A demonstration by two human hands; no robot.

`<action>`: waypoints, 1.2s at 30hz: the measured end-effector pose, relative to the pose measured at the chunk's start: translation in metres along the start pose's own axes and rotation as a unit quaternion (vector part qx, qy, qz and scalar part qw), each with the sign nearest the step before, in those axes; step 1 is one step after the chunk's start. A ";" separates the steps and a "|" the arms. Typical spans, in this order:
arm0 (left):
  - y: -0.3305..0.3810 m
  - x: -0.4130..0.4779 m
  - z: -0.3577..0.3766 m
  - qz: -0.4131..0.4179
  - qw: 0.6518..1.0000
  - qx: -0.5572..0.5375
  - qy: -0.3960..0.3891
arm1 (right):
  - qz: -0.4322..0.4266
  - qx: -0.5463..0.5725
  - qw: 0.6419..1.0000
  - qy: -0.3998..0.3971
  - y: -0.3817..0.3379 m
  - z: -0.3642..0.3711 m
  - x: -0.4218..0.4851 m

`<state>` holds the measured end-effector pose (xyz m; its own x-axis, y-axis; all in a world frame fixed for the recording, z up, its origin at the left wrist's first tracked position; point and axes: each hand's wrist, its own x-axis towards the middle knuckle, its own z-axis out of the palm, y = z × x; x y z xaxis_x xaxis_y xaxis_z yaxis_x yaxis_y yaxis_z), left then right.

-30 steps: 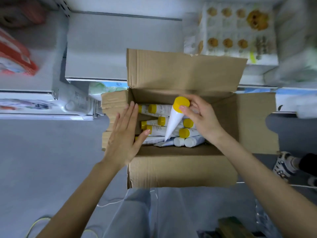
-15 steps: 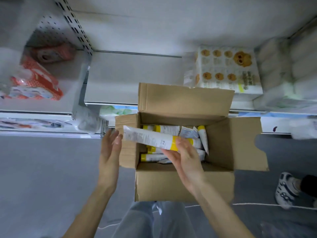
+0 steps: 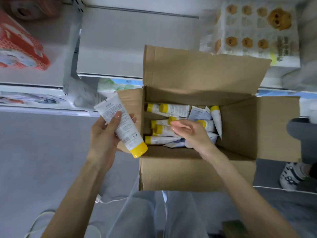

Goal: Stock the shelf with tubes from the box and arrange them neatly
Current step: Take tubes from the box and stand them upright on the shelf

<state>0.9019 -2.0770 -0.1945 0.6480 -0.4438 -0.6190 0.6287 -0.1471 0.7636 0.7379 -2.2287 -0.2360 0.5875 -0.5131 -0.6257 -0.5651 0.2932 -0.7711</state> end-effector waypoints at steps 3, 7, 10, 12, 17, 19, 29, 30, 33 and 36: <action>-0.005 0.012 -0.009 -0.001 1.000 0.007 0.002 | -0.005 -0.144 0.990 -0.003 0.024 -0.009 0.046; -0.015 0.022 -0.019 -0.001 1.000 0.020 0.013 | -0.011 -0.263 0.963 -0.064 0.049 0.008 0.085; -0.023 0.025 -0.026 0.000 0.999 0.045 0.012 | -0.034 -0.340 0.934 -0.108 0.063 0.020 0.100; -0.026 0.024 -0.030 -0.001 0.998 0.055 0.009 | -0.045 -0.379 0.917 -0.112 0.070 0.024 0.104; -0.032 0.021 -0.037 -0.008 0.998 0.063 -0.007 | -0.059 -0.406 0.905 -0.114 0.082 0.030 0.112; -0.032 0.020 -0.039 -0.013 0.998 0.061 -0.005 | -0.069 -0.426 0.895 -0.112 0.084 0.032 0.113; -0.034 0.012 -0.041 -0.064 0.997 0.044 -0.023 | -0.113 -0.442 0.884 -0.106 0.075 0.033 0.108; -0.033 0.012 -0.040 -0.075 0.997 0.028 -0.016 | -0.127 -0.415 0.896 -0.089 0.067 0.030 0.105; -0.033 0.010 -0.036 -0.102 0.994 -0.025 -0.018 | -0.172 -0.311 0.934 -0.043 0.040 0.020 0.088; -0.031 0.003 -0.028 -0.112 0.991 -0.060 -0.031 | -0.164 -0.170 0.971 -0.022 0.015 0.013 0.059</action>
<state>0.8962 -2.0491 -0.2251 0.4608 -0.4652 -0.7558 0.8028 -0.1445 0.5784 0.7710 -2.2441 -0.2859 0.7886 -0.4967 -0.3624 -0.4970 -0.1680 -0.8513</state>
